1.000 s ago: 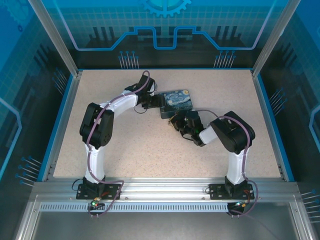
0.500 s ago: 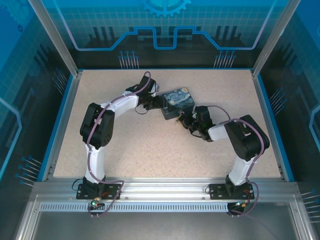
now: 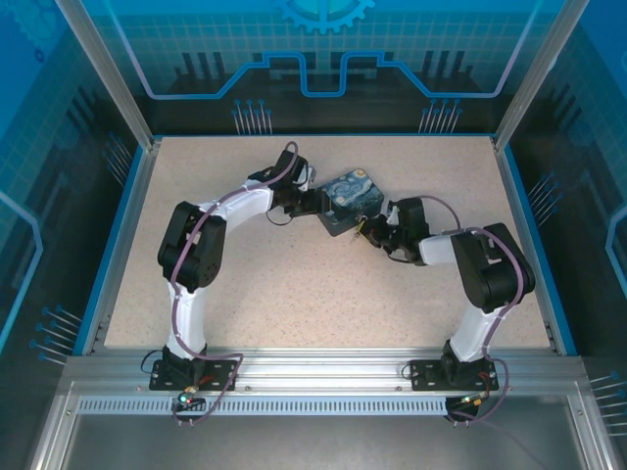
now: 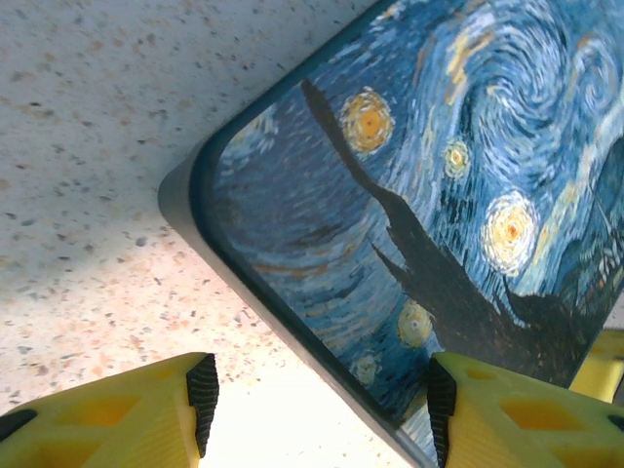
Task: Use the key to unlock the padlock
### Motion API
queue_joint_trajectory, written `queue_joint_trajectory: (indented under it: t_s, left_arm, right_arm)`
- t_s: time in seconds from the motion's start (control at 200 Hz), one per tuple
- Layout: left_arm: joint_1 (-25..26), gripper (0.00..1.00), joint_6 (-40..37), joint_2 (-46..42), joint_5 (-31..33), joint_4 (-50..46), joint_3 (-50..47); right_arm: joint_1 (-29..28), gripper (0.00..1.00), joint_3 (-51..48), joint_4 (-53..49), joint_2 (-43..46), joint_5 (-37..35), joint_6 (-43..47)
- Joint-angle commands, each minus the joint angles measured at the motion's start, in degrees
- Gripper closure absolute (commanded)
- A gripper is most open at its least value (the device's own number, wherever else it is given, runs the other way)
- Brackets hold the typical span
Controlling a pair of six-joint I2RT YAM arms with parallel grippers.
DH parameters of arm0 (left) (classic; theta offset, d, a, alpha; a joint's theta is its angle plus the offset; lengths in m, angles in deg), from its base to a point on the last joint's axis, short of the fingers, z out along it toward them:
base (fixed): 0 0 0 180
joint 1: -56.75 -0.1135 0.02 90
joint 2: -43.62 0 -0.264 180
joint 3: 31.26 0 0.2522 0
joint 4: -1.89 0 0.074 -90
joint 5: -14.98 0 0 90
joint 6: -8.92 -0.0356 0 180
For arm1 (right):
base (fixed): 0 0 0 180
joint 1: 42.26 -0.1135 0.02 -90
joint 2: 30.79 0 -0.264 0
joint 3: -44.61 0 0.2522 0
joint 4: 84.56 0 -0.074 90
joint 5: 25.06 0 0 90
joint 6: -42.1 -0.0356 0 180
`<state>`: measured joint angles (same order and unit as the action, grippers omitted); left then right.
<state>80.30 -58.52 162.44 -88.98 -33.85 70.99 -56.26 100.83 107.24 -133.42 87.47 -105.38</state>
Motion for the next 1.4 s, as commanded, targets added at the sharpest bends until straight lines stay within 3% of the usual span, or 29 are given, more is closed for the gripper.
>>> queue_joint_trajectory:
  t_s: [0.0,0.265,0.53,0.785,1.116,1.396]
  left_arm:
    - [-0.54,0.41,-0.08,4.13,3.69,-9.15,-3.72]
    - [-0.57,0.42,0.2,4.75,2.8,-8.02,-4.72]
    - [-0.55,0.43,0.58,5.0,2.05,-7.48,-4.79]
    - [-0.53,0.44,0.97,5.36,1.64,-7.12,-4.98]
    - [-0.71,0.44,0.55,5.63,1.73,-8.35,-3.44]
    - [-0.71,0.47,0.46,6.31,1.66,-9.05,-2.8]
  right_arm:
    - [3.35,1.0,1.73,-5.53,1.67,0.36,5.32]
    - [3.17,1.0,2.63,1.59,0.17,6.56,5.25]
    - [3.04,1.0,12.43,-18.47,0.17,2.47,14.03]
    - [2.62,1.0,4.7,0.51,-4.18,0.77,4.91]
    - [4.76,1.0,3.69,-2.58,-4.37,0.42,8.58]
    - [4.95,1.0,2.55,10.02,-7.88,0.45,0.36]
